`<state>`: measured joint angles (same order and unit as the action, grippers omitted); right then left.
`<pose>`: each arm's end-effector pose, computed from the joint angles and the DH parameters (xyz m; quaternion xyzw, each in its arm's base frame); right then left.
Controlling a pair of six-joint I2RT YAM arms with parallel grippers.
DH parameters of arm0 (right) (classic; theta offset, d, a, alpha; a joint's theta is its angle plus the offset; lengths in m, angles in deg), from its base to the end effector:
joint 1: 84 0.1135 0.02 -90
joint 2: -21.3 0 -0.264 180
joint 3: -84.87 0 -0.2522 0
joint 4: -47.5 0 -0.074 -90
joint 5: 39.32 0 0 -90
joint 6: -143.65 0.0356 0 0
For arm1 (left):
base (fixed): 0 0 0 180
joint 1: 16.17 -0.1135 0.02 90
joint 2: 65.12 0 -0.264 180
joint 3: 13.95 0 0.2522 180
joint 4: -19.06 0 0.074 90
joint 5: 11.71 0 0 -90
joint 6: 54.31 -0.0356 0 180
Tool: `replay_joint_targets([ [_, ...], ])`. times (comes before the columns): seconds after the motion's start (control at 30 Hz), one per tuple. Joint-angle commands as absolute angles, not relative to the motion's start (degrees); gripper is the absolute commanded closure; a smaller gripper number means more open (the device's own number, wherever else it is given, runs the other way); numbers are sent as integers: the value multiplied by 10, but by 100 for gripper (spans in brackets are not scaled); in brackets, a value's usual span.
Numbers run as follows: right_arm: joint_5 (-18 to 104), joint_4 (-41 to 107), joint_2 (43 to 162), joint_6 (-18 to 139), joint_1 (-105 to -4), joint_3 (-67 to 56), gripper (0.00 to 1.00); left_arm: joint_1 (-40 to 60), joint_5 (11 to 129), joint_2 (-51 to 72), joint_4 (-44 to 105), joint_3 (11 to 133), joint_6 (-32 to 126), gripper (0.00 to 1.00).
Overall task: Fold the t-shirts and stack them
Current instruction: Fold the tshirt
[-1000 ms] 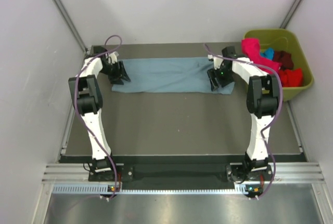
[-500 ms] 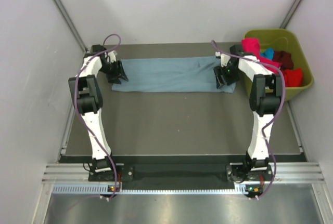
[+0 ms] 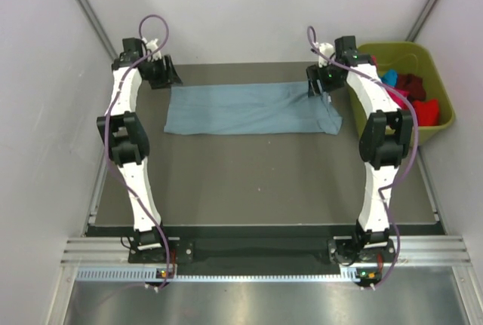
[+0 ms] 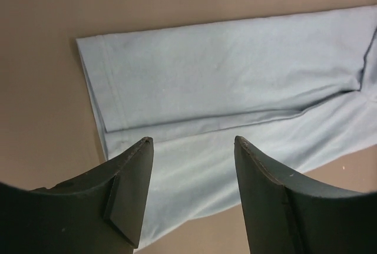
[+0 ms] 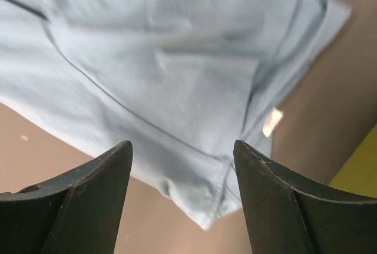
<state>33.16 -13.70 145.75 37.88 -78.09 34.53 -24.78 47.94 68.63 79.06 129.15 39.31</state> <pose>0.4772 0.0602 0.2646 -0.2215 0.9199 0.1203 0.3005 0.5147 0.0597 0.2642 -0.0092 0.9130 -0.2321 0.3354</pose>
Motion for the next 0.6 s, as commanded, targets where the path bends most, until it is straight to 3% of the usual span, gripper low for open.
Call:
replay_joint_targets([
  [0.0,305,-127,1487,407,-771,388,30,-243,499,724,776,1302,396,38],
  [0.57,305,-103,1539,428,-758,383,30,-245,569,763,790,1304,366,40],
])
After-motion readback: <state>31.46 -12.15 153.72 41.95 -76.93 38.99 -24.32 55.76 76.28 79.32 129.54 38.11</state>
